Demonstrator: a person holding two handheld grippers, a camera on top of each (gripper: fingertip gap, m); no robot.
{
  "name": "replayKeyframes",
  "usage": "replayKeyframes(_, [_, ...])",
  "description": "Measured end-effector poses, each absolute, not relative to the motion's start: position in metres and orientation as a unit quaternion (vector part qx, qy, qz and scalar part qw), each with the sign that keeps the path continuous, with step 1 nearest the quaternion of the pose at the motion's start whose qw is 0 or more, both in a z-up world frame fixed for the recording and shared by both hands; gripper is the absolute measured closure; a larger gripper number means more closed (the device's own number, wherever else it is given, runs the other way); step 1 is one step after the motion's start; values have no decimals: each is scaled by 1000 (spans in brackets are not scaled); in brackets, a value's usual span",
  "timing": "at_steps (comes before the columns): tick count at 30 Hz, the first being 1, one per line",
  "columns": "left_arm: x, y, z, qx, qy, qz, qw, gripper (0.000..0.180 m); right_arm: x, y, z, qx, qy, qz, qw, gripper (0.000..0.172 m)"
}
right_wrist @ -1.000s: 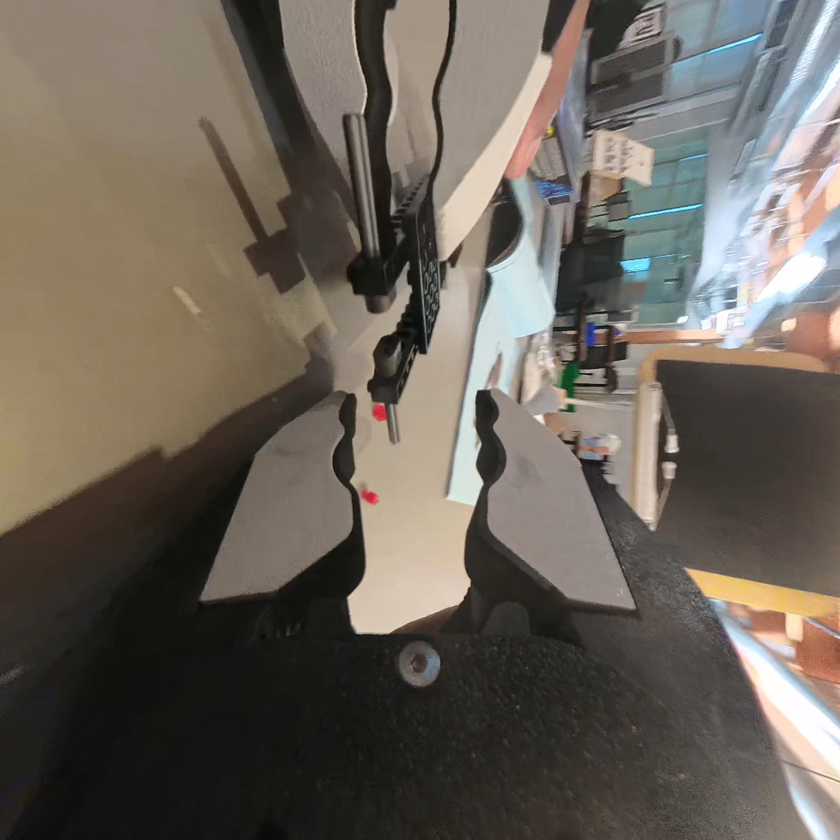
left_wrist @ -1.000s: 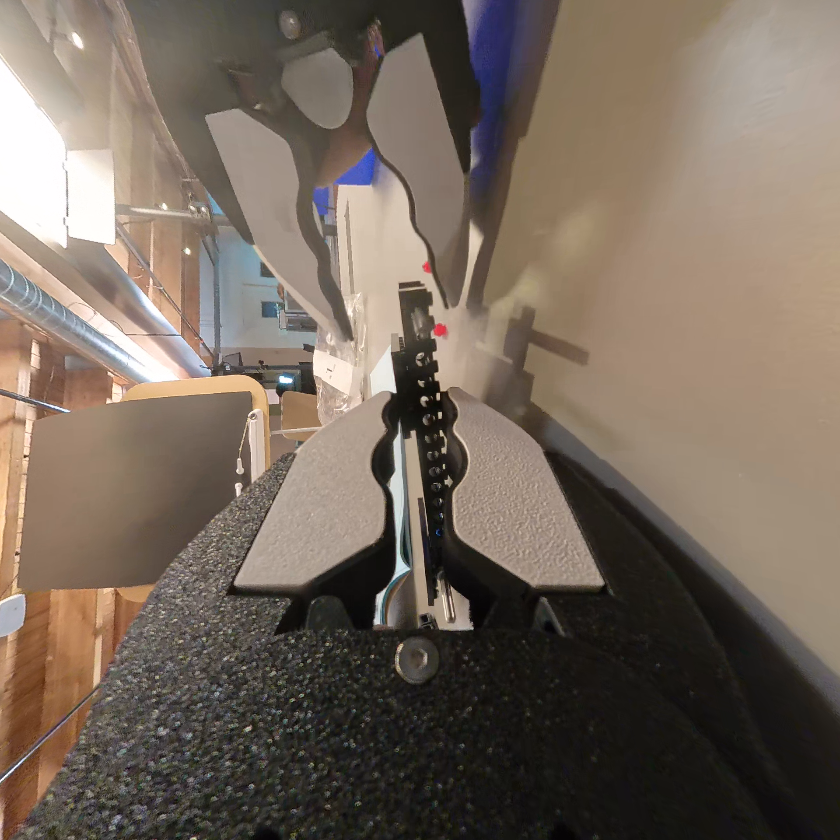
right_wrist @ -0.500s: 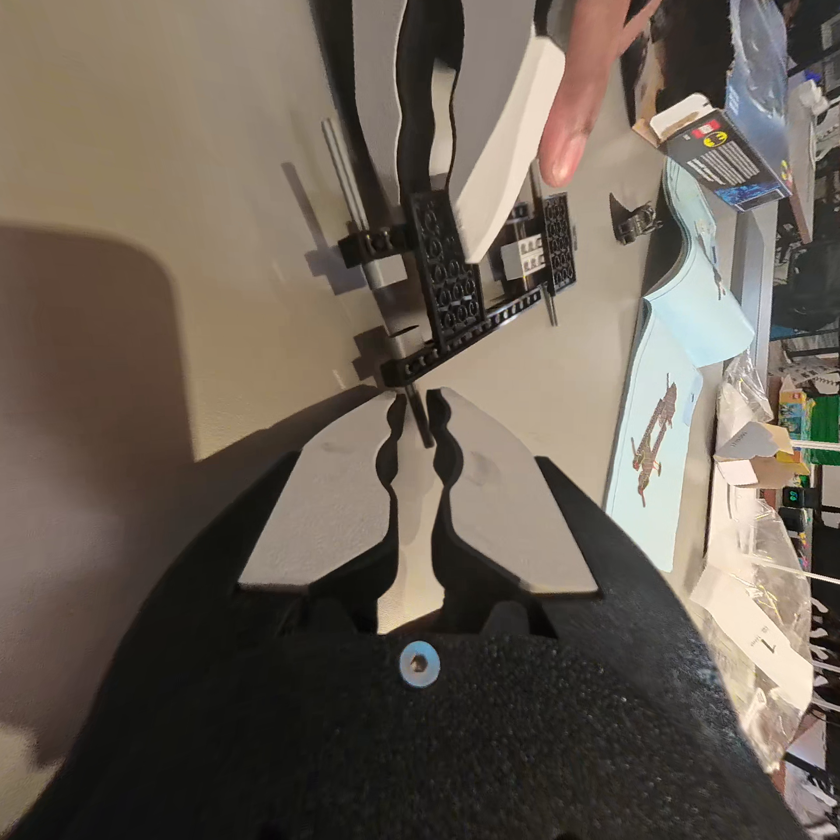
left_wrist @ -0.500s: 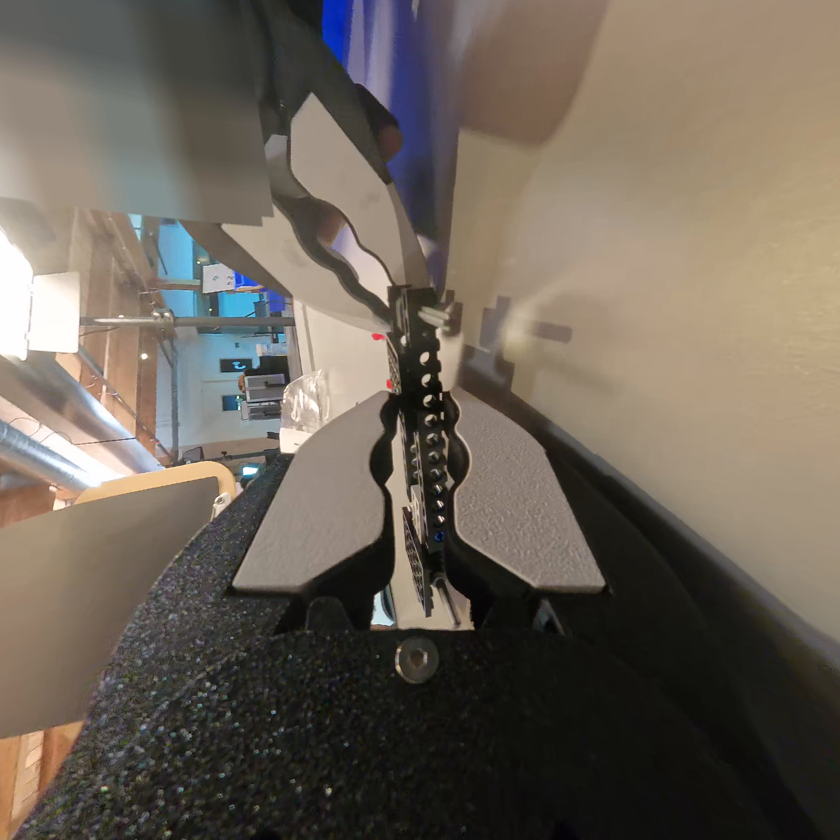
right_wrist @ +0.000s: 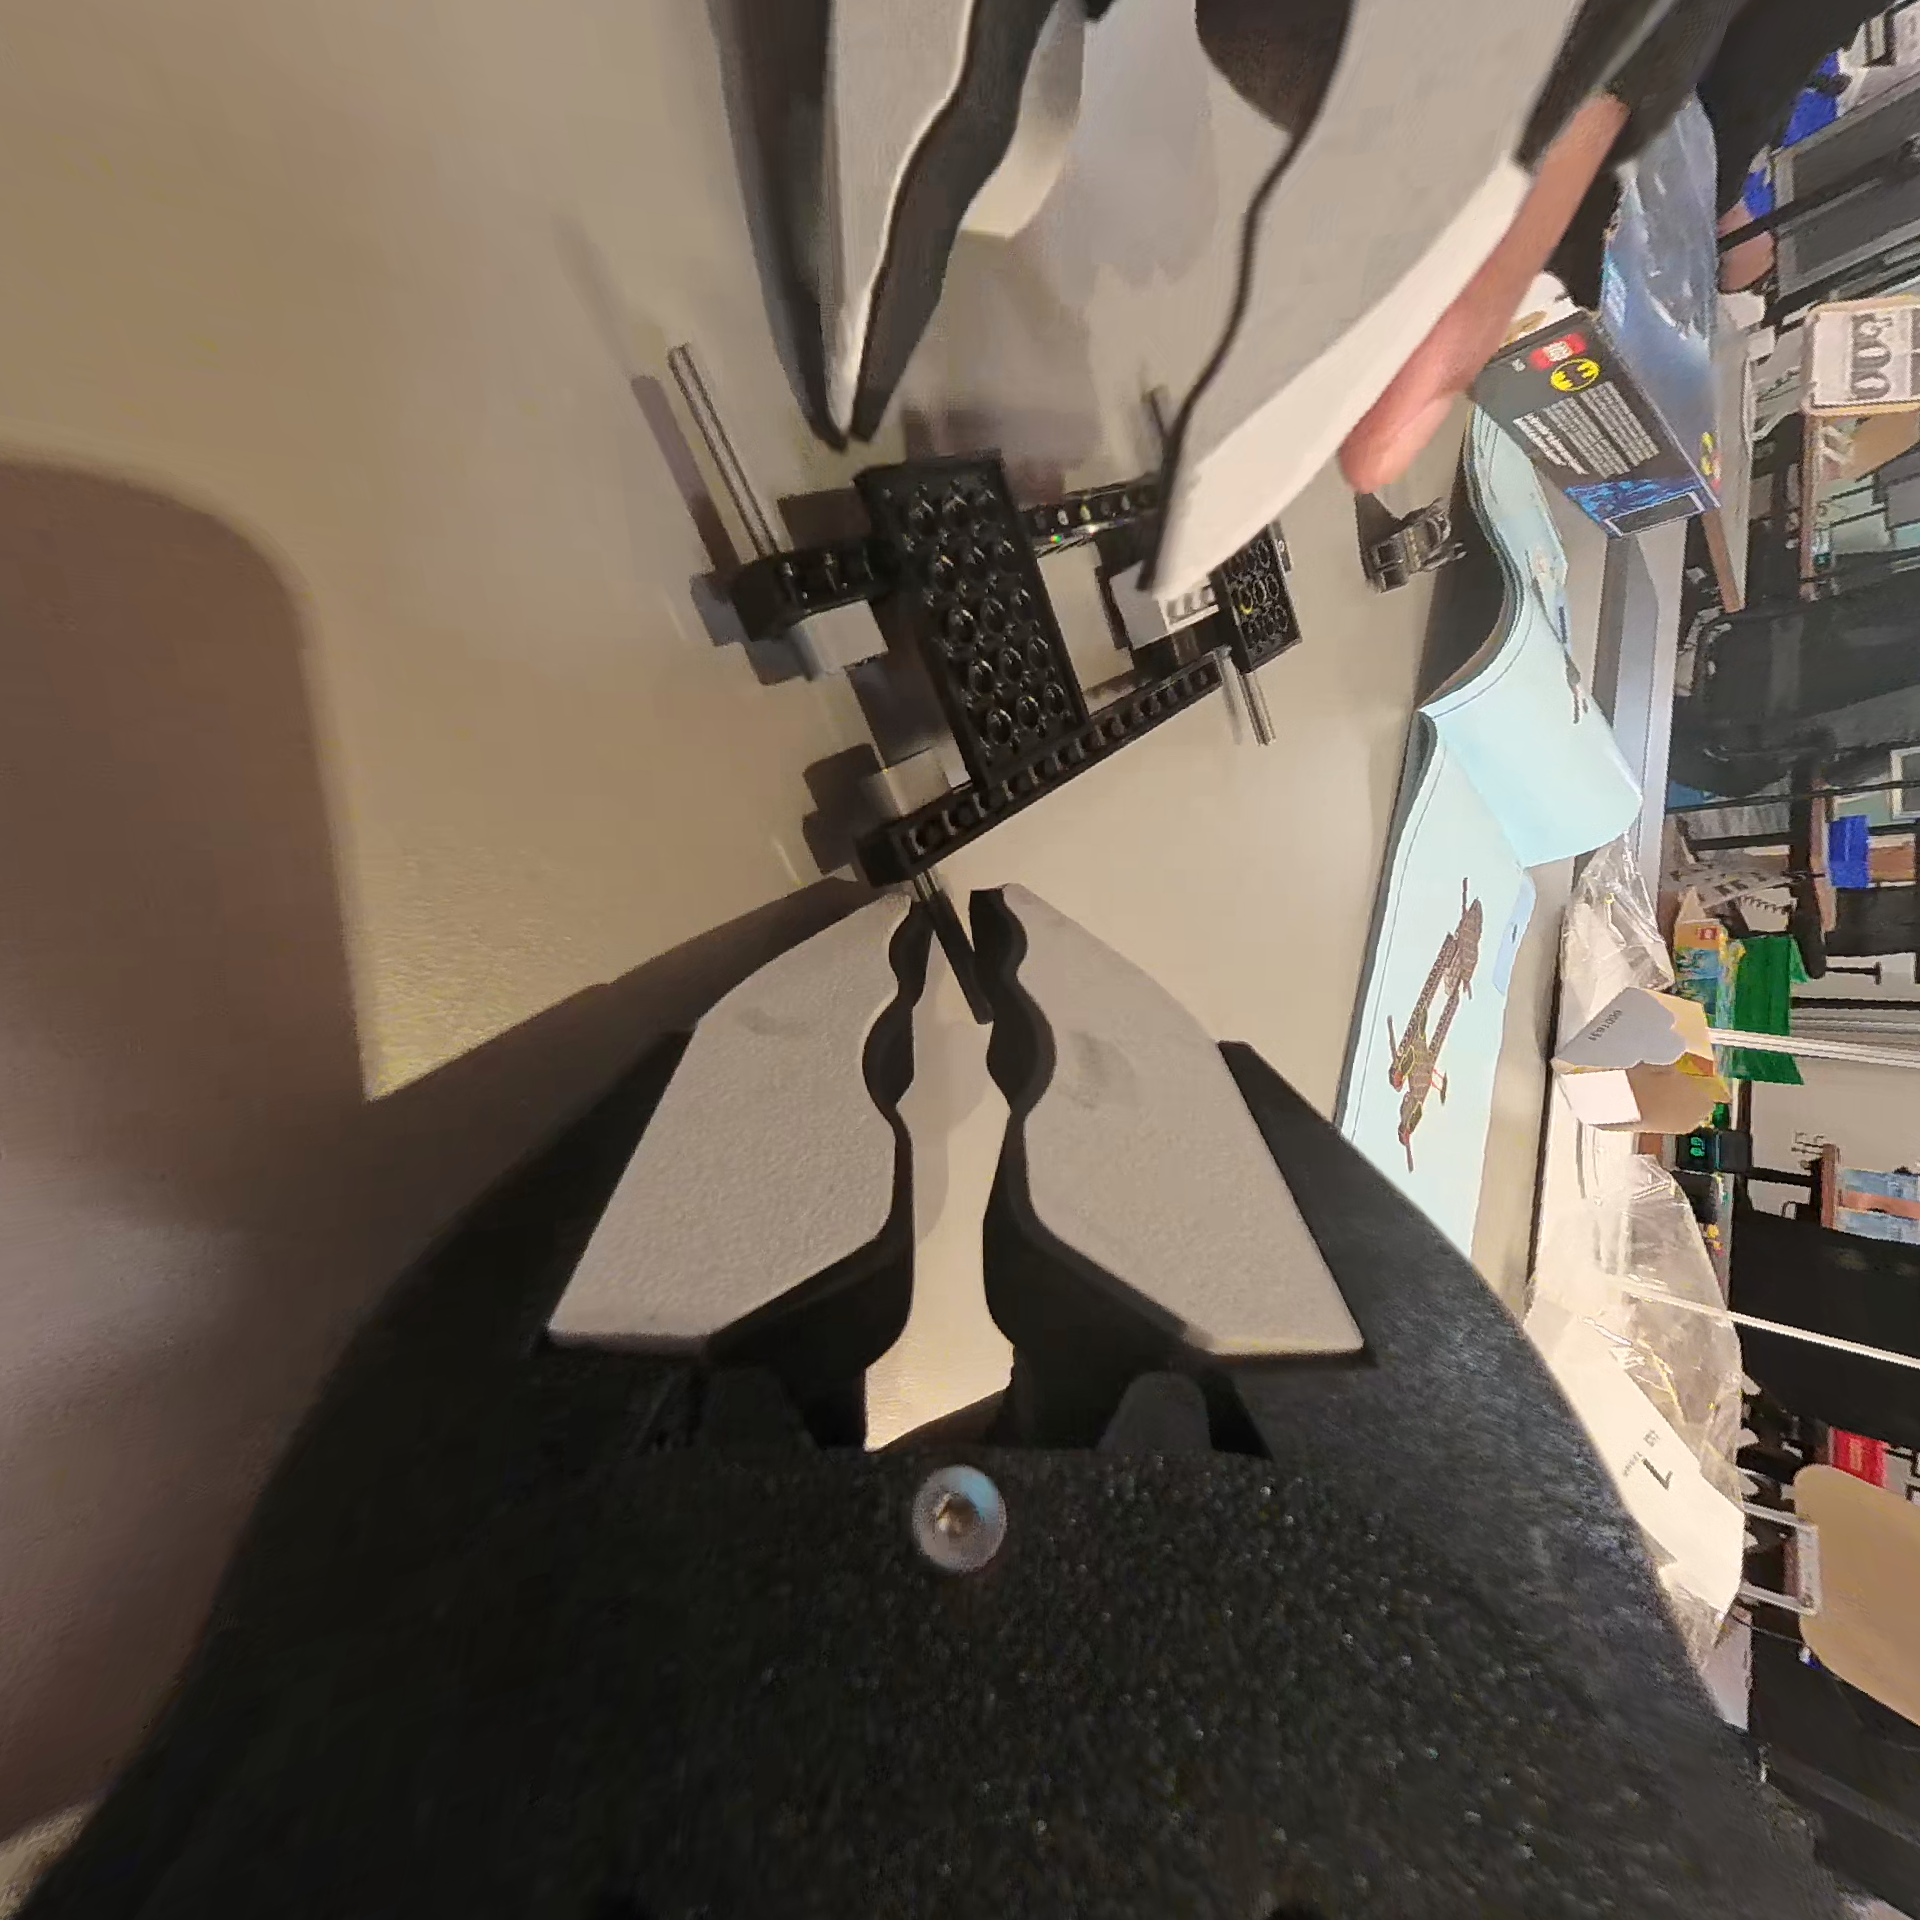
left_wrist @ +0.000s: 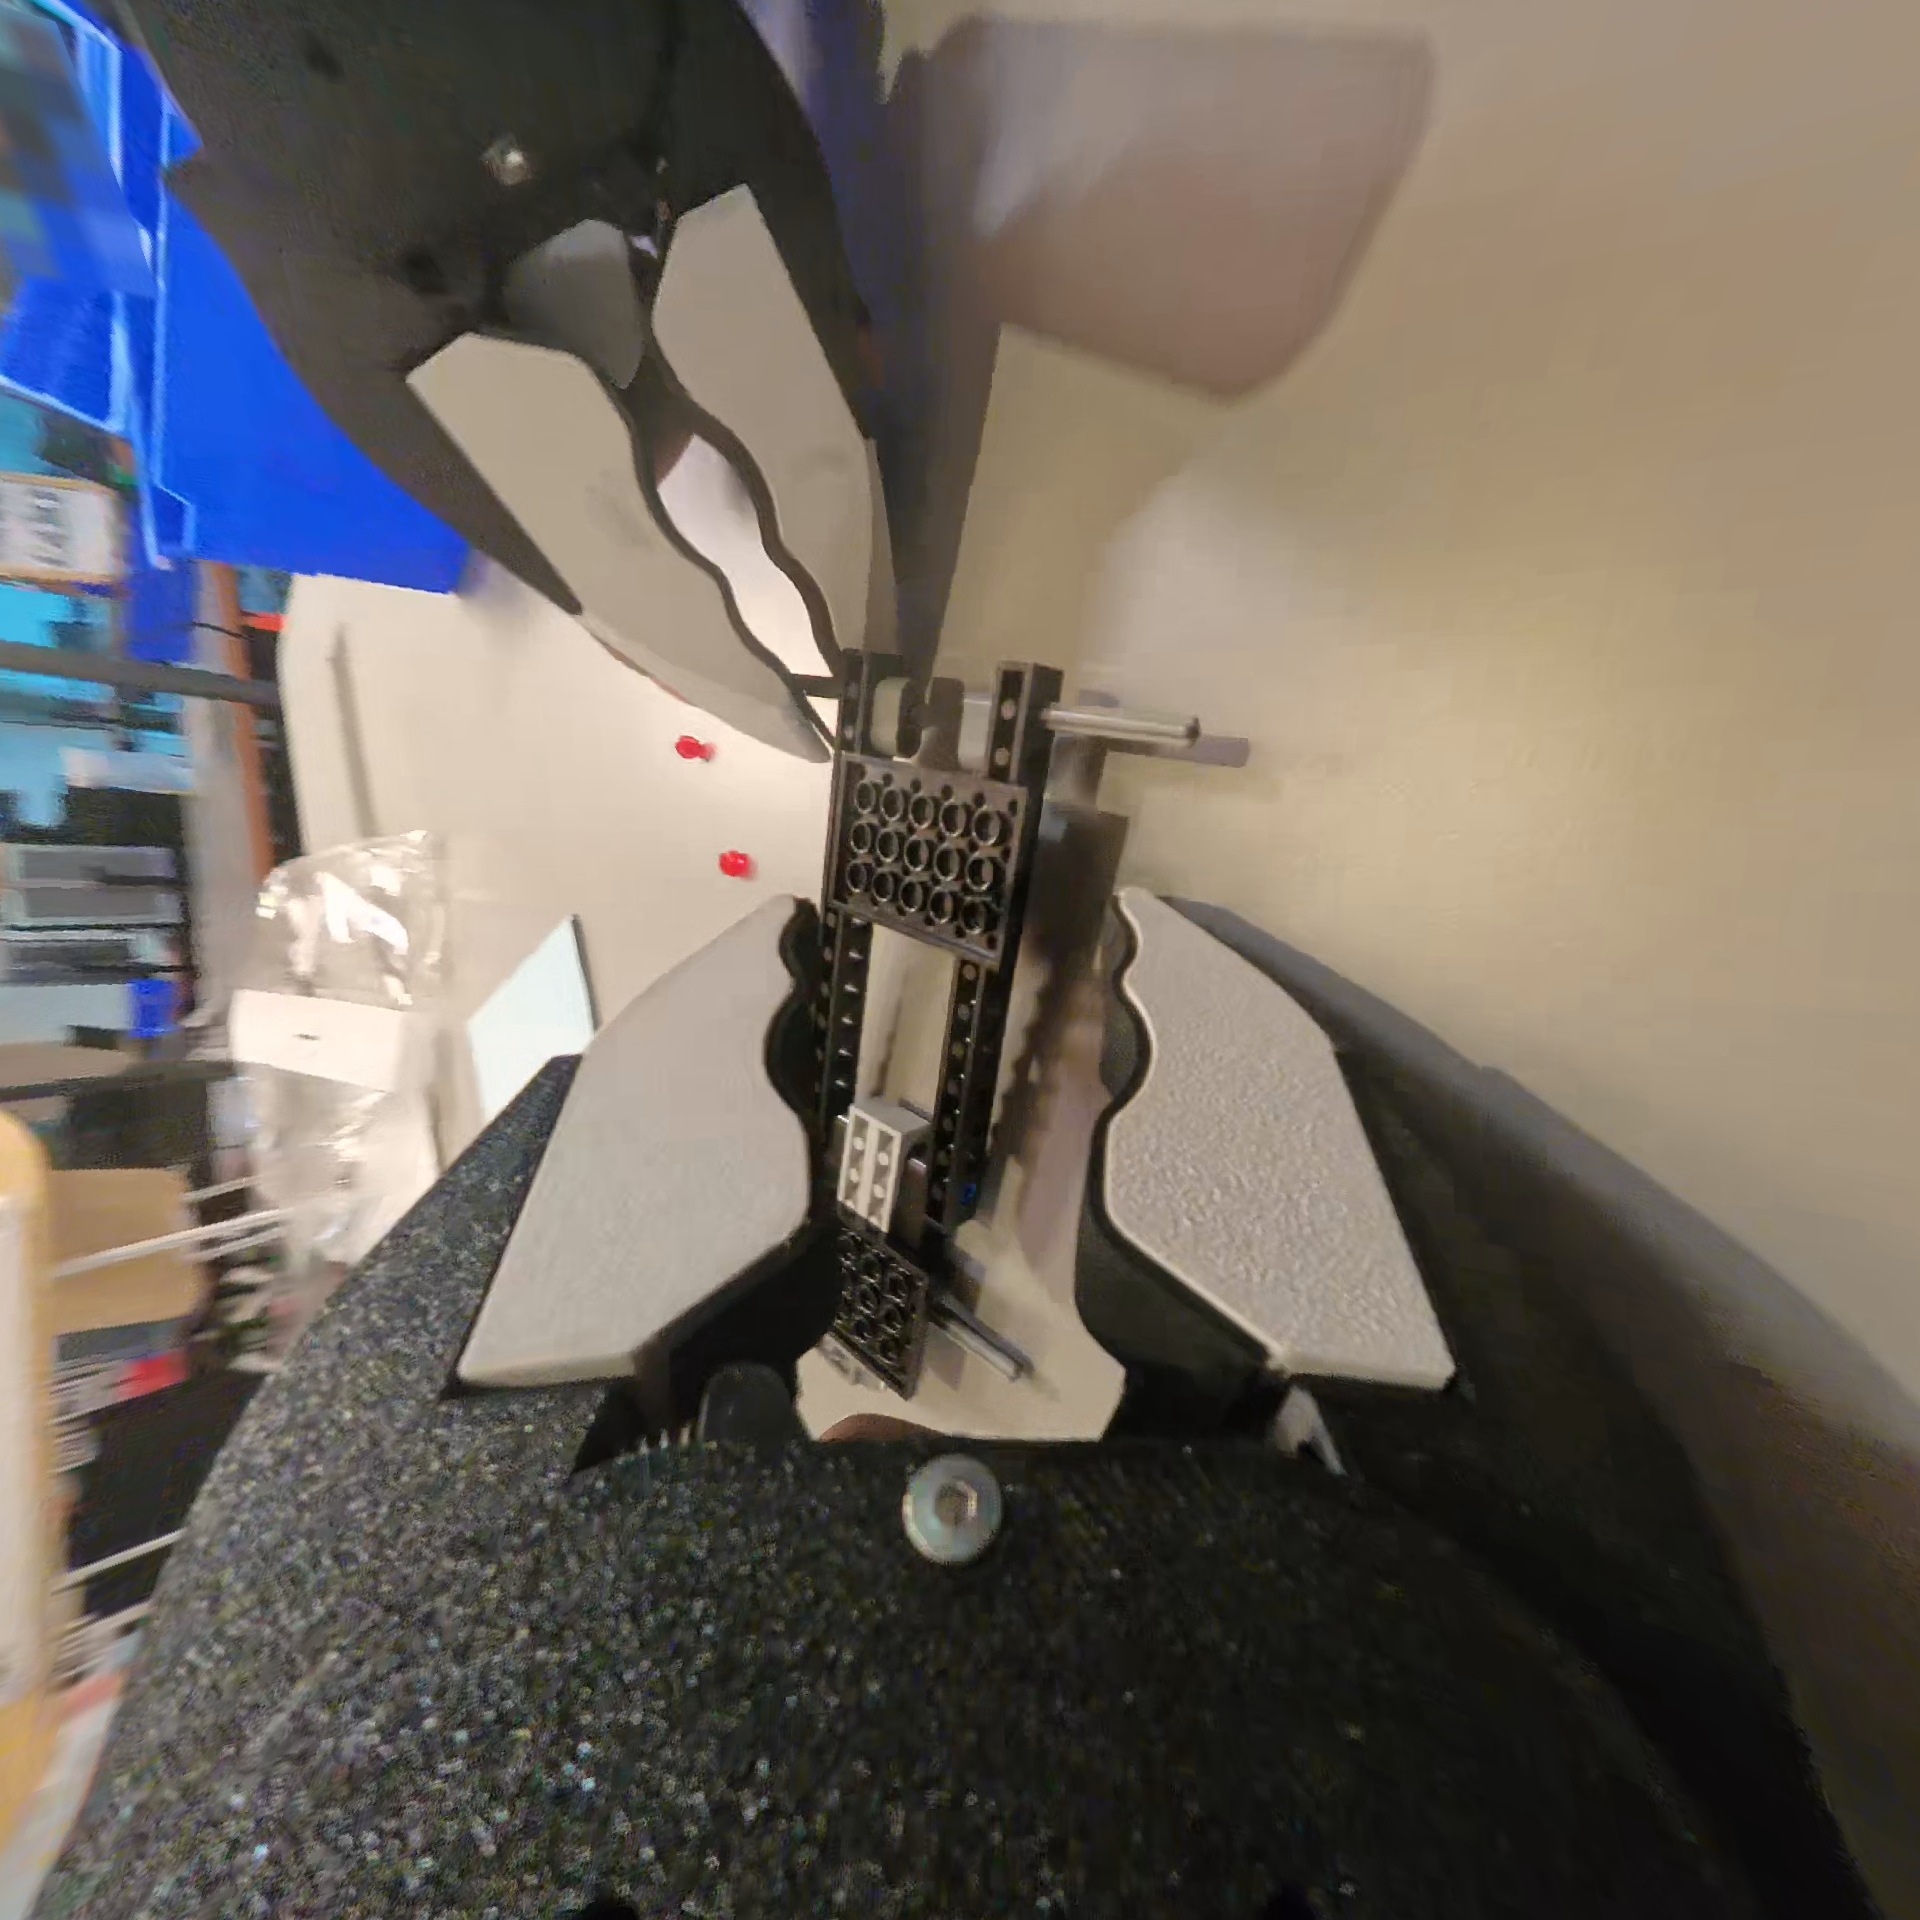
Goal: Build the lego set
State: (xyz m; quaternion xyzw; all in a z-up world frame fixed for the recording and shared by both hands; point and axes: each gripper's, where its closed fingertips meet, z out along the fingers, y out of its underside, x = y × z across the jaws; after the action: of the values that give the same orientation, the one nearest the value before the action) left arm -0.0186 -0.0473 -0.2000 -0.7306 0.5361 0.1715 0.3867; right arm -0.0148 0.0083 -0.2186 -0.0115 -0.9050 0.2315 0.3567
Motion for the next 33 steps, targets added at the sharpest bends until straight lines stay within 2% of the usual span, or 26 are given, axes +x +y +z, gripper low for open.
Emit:
replayKeyframes(5, [-18,-53,-189,-778,494,9,387,117,-17,7,-218,-1,-902,232,364,163])
replayKeyframes(11, [-20,-47,-195,-792,503,-126,321,115,-18,5,-218,6,-899,231,371,163])
replayKeyframes(18, [-19,-41,-207,-780,540,-148,280,118,-20,4,-216,5,-894,246,374,163])
replayKeyframes(24, [-20,-38,-207,-767,550,-143,297,131,-23,3,-215,9,-889,253,381,163])
replayKeyframes(33, [-21,-32,-204,-754,558,-131,321,131,-25,1,-214,15,-885,252,393,164])
